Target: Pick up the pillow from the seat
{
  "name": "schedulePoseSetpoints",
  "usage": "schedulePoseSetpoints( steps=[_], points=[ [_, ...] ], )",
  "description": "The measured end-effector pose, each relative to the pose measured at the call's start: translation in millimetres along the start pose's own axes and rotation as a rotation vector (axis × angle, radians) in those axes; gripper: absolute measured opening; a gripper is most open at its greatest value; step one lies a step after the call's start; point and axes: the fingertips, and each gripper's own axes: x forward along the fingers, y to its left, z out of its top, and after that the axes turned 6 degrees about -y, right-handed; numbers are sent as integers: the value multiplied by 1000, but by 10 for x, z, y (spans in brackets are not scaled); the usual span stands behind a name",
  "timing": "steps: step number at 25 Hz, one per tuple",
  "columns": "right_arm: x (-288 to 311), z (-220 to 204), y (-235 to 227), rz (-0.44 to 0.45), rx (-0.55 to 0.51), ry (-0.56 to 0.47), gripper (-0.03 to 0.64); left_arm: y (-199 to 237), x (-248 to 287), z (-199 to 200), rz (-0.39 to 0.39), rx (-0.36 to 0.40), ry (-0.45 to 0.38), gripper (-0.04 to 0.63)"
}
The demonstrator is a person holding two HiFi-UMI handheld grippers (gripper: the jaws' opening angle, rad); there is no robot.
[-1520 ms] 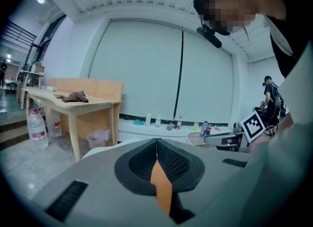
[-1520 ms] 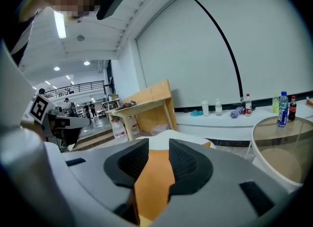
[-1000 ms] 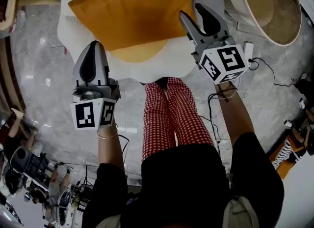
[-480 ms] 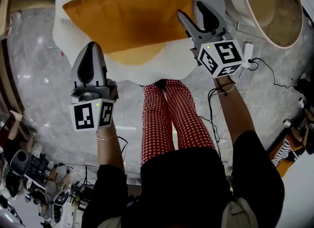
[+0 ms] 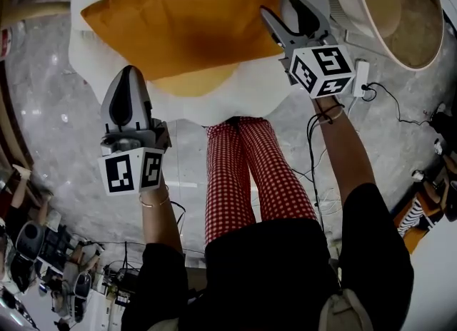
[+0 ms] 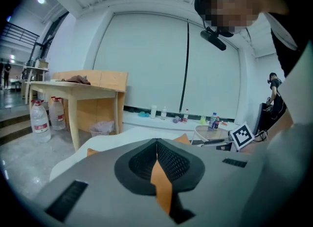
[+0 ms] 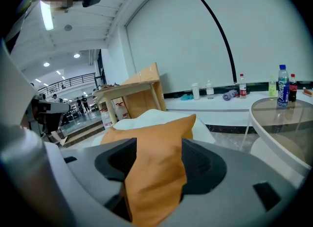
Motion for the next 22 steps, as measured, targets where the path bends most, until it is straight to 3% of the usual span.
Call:
schedulePoseSetpoints(
  steps=[14,22],
  points=[
    [350,-366,-372,-35,39,74,310,89,19,-193,18,-13,24,9],
    [501,-588,-463,-5,78,121,357,198,-3,-214,49,-26,23,9]
  ],
)
